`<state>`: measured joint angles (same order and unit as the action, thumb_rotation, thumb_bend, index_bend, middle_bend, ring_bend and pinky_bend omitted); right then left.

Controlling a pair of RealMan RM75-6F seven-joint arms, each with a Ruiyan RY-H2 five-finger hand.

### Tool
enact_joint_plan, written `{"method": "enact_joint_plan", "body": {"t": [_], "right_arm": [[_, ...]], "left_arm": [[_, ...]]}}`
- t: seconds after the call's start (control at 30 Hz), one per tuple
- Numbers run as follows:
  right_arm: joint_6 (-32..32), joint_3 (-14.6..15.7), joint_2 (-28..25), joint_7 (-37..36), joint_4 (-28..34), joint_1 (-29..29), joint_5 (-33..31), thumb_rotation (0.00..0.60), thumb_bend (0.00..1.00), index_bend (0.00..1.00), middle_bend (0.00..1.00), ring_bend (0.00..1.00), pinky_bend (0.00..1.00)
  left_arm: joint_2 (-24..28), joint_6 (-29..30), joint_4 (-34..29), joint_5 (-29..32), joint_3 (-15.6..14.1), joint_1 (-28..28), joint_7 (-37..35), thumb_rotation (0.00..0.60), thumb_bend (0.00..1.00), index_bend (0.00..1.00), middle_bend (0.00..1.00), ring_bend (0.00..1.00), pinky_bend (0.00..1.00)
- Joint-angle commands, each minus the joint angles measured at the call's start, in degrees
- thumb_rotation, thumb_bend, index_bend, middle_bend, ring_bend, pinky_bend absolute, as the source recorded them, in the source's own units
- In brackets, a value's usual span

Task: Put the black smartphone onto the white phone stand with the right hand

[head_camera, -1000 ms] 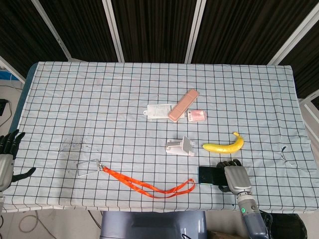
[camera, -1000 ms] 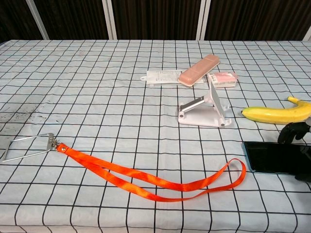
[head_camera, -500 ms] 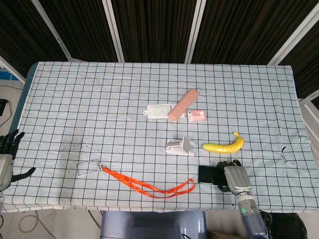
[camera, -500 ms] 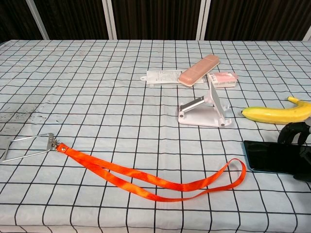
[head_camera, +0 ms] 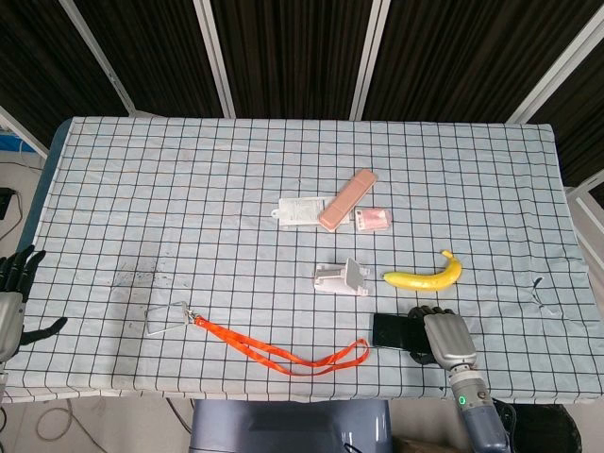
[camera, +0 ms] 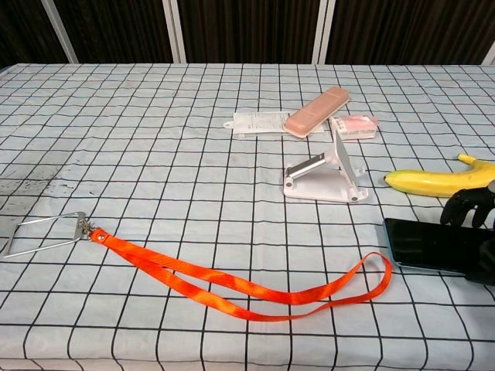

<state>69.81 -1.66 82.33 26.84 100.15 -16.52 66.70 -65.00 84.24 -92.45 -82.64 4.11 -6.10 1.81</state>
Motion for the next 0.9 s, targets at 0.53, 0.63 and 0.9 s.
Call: {"method": "enact_joint_plan", "body": {"t": [0.53,0.63,0.9], "right_arm": [[0.2,-10.4,-3.5,-25.4,2.7,-0.9,1.4,0.600,0.44,0.47,0.54,0.43,0.40],[-0.8,-13.1,-3.8,-31.8,2.7,-1.4,0.8,0.600,0.44,0.47,0.54,0.43,0.40],[-2.6,-19.0,-1.3,-47.5,-0.6,-3.6,0.5,0.600,0.44,0.47,0.54,0.43,0.40]], "left_arm": [[-0.1,-0.3,-0.2,0.3,-0.1,0.0,0.2,0.600,0.00,0.00,0.00,0.00,0.00],[-0.1,-0.3,-0.2,0.4,0.0,0.0,0.3,0.600,0.00,0.00,0.00,0.00,0.00],[-0.5,0.1,-0.1,0.1,0.0,0.1,-0.2,0.600,0.00,0.00,0.00,0.00,0.00]]}}
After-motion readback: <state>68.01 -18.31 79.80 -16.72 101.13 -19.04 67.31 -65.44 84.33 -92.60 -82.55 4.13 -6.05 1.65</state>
